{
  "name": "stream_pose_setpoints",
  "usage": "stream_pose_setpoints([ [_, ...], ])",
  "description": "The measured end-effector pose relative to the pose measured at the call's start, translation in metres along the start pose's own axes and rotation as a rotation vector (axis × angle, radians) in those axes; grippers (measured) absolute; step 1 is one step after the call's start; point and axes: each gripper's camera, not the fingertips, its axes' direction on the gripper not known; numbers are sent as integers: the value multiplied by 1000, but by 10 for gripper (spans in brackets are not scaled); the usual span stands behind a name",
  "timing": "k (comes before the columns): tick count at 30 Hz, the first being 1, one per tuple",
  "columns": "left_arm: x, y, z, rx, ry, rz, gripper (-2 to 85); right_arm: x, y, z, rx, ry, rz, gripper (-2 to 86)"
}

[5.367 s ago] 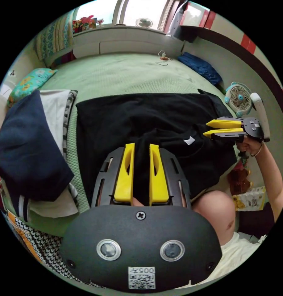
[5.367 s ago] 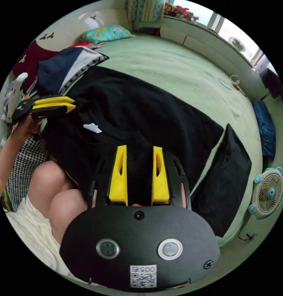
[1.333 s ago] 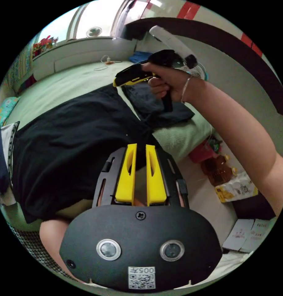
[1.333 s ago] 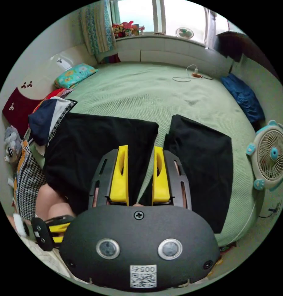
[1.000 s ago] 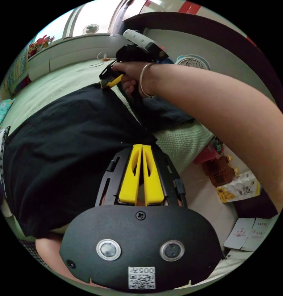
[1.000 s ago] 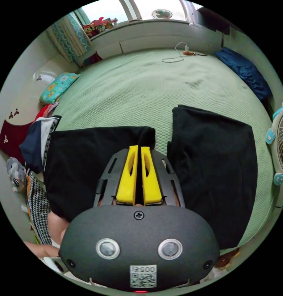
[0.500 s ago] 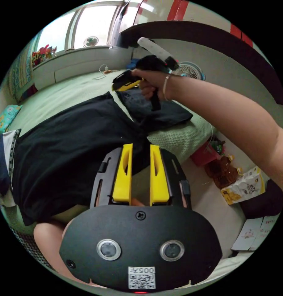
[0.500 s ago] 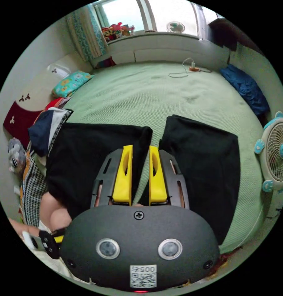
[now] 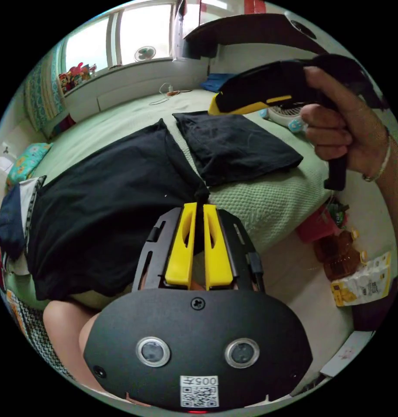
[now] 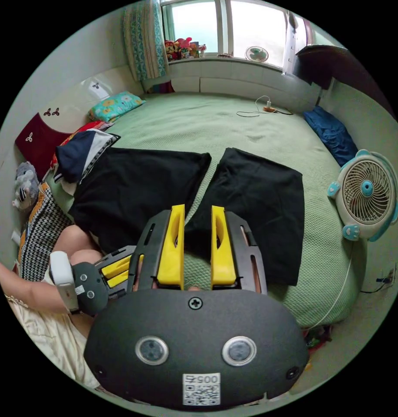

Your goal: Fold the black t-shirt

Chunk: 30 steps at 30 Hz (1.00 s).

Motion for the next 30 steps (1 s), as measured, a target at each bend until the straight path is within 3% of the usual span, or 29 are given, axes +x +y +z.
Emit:
stream_pose_setpoints([
  [11,-43,11,-51,117,55,-21,40,28,-70,79,-142,-261,105,129],
  [22,-70,18,-64,116,112,-21,41,50,-108,142,-200,-199,228,127],
  [30,-89,21,-71,117,137,-17,41,52,-127,146,-122,-141,266,50],
])
